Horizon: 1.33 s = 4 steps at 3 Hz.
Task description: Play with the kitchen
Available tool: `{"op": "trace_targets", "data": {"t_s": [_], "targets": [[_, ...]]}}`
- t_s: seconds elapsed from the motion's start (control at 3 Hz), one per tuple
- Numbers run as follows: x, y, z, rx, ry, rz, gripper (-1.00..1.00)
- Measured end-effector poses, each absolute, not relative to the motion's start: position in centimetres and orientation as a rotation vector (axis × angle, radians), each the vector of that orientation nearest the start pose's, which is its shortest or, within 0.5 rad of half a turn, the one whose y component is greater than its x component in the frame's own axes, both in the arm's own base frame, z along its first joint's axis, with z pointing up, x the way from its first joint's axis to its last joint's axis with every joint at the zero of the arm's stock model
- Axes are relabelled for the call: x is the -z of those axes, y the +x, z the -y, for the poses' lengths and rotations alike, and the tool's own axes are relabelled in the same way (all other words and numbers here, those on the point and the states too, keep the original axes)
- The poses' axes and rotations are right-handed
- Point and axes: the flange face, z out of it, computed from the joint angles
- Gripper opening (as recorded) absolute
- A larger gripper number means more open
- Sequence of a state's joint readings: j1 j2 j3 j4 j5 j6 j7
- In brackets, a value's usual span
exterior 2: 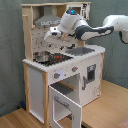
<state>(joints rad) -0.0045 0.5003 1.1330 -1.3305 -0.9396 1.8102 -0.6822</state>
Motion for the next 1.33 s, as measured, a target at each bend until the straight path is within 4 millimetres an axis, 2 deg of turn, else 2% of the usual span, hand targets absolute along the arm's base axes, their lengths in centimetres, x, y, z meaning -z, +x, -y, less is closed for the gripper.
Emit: {"op": "trace_targets", "data": {"t_s": [0.67, 1.0, 1.33], "targets": [[-63.2, 43.0, -47.3, -0.331, 1.61, -2.024, 1.0], [-64.1, 39.6, -47.2, -0.265, 1.579, -1.951, 1.0], [-64.0, 36.1, -47.2, -0.208, 1.538, -1.873, 1.0]]}}
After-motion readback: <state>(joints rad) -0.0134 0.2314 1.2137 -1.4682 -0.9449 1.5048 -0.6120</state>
